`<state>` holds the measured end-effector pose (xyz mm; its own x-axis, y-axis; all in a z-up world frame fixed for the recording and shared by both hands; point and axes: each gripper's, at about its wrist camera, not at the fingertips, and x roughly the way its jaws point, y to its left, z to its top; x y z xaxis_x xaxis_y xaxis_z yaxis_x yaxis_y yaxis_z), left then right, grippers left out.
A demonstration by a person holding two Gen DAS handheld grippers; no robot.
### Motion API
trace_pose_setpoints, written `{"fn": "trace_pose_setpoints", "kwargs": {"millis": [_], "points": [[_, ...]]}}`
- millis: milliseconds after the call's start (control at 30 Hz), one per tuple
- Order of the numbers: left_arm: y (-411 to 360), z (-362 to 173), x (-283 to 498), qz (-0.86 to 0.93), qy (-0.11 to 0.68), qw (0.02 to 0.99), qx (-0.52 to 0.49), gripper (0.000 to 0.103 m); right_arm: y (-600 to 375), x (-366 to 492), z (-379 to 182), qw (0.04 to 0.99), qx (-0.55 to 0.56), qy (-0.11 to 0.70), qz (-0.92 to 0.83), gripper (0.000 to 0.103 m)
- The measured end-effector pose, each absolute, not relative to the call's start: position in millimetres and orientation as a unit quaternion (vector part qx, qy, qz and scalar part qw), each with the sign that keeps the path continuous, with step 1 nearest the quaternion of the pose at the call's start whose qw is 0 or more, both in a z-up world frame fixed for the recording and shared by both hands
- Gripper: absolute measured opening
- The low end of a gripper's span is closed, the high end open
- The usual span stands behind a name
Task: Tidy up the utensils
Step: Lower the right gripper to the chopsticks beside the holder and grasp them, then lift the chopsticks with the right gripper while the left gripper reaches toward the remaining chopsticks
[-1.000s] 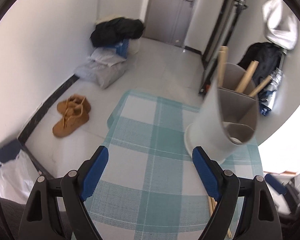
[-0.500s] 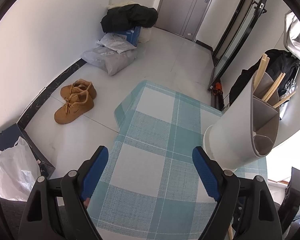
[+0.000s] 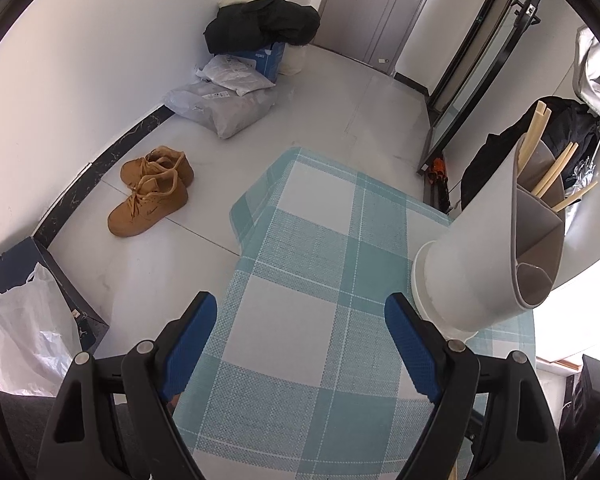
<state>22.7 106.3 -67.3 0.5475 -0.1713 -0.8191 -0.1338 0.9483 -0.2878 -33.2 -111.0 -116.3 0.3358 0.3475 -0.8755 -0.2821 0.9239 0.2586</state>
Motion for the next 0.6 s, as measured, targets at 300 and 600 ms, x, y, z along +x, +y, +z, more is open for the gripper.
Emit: {"fn": "trace_pose_setpoints", "kwargs": {"millis": [300, 600], "points": [[107, -69, 23, -0.013, 0.482, 0.86, -0.165, 0.083, -130, -46, -114, 0.817, 0.031, 0.556, 0.15, 0.001], [107, -71, 24, -0.01, 0.489, 0.857, -0.161, 0.083, -118, -29, -109, 0.826, -0.021, 0.541, 0.157, 0.004]]}}
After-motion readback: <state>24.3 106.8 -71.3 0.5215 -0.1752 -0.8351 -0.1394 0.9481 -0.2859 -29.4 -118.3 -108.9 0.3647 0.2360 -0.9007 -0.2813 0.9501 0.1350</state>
